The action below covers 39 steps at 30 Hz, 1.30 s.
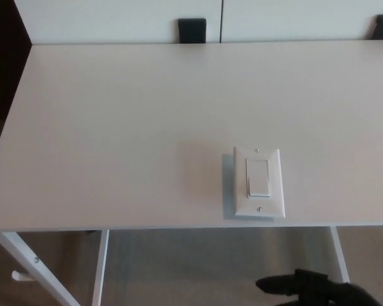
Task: The robot walk towards a table in front and then clicks the light switch button using the right hand's index finger
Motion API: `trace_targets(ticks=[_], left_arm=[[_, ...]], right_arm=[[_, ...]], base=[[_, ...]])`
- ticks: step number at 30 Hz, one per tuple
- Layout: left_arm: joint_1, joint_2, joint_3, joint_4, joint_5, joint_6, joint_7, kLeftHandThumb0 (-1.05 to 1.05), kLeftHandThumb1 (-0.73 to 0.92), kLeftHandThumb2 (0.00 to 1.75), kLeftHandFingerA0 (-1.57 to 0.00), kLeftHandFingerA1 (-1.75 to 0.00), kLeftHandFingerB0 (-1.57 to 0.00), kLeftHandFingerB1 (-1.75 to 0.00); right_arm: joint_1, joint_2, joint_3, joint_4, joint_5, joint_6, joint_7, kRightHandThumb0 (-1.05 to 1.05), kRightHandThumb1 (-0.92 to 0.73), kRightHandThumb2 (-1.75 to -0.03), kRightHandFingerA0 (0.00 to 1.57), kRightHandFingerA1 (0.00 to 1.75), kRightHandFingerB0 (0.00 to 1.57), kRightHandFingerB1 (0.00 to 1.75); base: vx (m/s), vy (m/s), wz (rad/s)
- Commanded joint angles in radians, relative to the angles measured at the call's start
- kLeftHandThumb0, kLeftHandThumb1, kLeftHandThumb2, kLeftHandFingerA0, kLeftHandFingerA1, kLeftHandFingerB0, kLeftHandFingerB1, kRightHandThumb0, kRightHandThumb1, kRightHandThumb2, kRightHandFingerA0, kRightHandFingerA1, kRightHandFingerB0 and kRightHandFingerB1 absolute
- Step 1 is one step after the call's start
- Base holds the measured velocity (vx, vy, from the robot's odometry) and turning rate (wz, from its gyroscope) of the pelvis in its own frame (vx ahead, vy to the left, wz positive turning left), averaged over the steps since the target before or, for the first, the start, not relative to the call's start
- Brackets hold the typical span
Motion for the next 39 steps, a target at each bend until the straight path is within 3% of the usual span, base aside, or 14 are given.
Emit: trace_targets(ticks=[1,5,12,13,14,18,19,20,24,25,26,27,31,39], left_arm=[[-0.002,0.019,0.011,0.014,0.006,0.022,-0.002,-0.16,0.59,0.57,-0.53,-0.42,-0.38,-0.36],[-0.006,0.02,0.009,0.016,0.011,0.019,0.0,-0.13,0.59,0.57,-0.52,-0.43,-0.38,-0.36],[-0.02,0.023,0.01,-0.001,0.01,0.038,0.001,-0.14,0.59,0.57,-0.53,-0.42,-0.39,-0.36],[-0.001,0.023,0.011,-0.017,0.006,0.037,-0.006,-0.15,0.59,0.57,-0.52,-0.43,-0.39,-0.37],[-0.002,0.025,0.009,-0.013,0.01,0.036,-0.004,-0.22,0.52,0.62,-0.5,-0.46,-0.38,-0.41],[-0.007,0.028,0.006,-0.005,0.018,0.035,0.0,-0.22,0.52,0.62,-0.5,-0.46,-0.38,-0.41],[-0.031,0.031,0.004,0.016,0.018,0.015,-0.005,-0.14,0.59,0.57,-0.53,-0.43,-0.39,-0.37],[-0.031,0.04,-0.002,0.017,0.032,0.012,-0.004,-0.23,0.52,0.62,-0.5,-0.46,-0.38,-0.41],[-0.031,0.041,-0.003,0.017,0.033,0.012,-0.003,-0.23,0.52,0.62,-0.5,-0.46,-0.38,-0.41],[-0.044,0.042,-0.007,0.012,0.038,0.016,-0.001,-0.22,0.53,0.62,-0.5,-0.46,-0.38,-0.41],[-0.064,0.044,-0.013,0.005,0.046,0.022,0.002,-0.22,0.53,0.62,-0.5,-0.46,-0.38,-0.41],[-0.057,0.043,-0.011,0.005,0.036,0.023,-0.009,-0.15,0.6,0.57,-0.52,-0.43,-0.4,-0.37],[-0.049,0.035,-0.024,-0.004,0.052,0.011,0.005,-0.14,0.59,0.57,-0.54,-0.44,-0.43,-0.38],[-0.054,0.051,-0.031,0.033,0.07,-0.028,0.009,-0.17,0.58,0.57,-0.56,-0.43,-0.44,-0.38]], right_arm=[[0.113,-0.133,-0.107,-0.52,0.599,0.11,0.129,-0.49,-0.58,-0.58,0.66,0.43,0.54,0.39],[0.105,-0.087,-0.2,-0.622,0.501,0.019,0.008,-0.49,-0.6,-0.59,0.65,0.41,0.54,0.38],[0.036,-0.025,-0.27,-0.664,0.363,0.039,-0.063,-0.47,-0.61,-0.59,0.57,0.39,0.52,0.37],[-0.016,0.034,-0.305,-0.612,0.07,-0.035,-0.128,-0.55,-0.63,-0.6,0.54,0.38,0.48,0.36],[-0.03,0.047,-0.316,-0.601,-0.009,-0.051,-0.142,-0.54,-0.64,-0.6,0.49,0.36,0.45,0.35],[-0.046,0.072,-0.329,-0.59,-0.09,-0.068,-0.148,-0.54,-0.64,-0.6,0.49,0.36,0.45,0.35],[-0.12,0.087,-0.329,-0.511,-0.356,-0.095,-0.247,-0.65,-0.54,-0.82,0.13,0.39,0.26,0.43],[-0.161,0.082,-0.311,-0.452,-0.492,-0.097,-0.305,-0.66,-0.53,-0.82,0.05,0.25,0.18,0.42],[-0.168,0.085,-0.306,-0.443,-0.515,-0.099,-0.318,-0.66,-0.53,-0.82,0.05,0.25,0.18,0.42],[-0.216,0.06,-0.287,-0.396,-0.575,-0.073,-0.339,-0.65,-0.69,-0.63,0.0,0.11,0.15,0.28],[-0.288,0.022,-0.259,-0.327,-0.663,-0.034,-0.37,-0.65,-0.69,-0.63,0.0,0.11,0.15,0.28],[-0.287,0.017,-0.256,-0.319,-0.676,-0.032,-0.373,-0.73,-0.56,-0.88,0.0,0.1,0.12,0.34],[-0.339,-0.037,-0.22,-0.24,-0.753,0.033,-0.367,-0.86,-0.58,-0.89,0.0,0.0,0.18,0.31],[-0.409,-0.085,-0.134,-0.121,-0.853,0.122,-0.355,-0.9,-0.59,-0.92,0.0,0.0,0.09,0.24]], base=[[0.0,0.0,0.0],[0.0,0.0,0.0],[0.0,0.0,0.0],[0.0,0.0,0.0],[0.0,0.0,0.0],[0.0,0.0,0.0],[0.0,0.0,0.0],[0.0,0.0,0.0],[0.0,0.0,0.0],[0.0,0.0,0.0],[0.0,0.0,0.0],[0.0,0.0,0.0],[0.0,0.0,0.0],[0.0,0.0,0.0]])
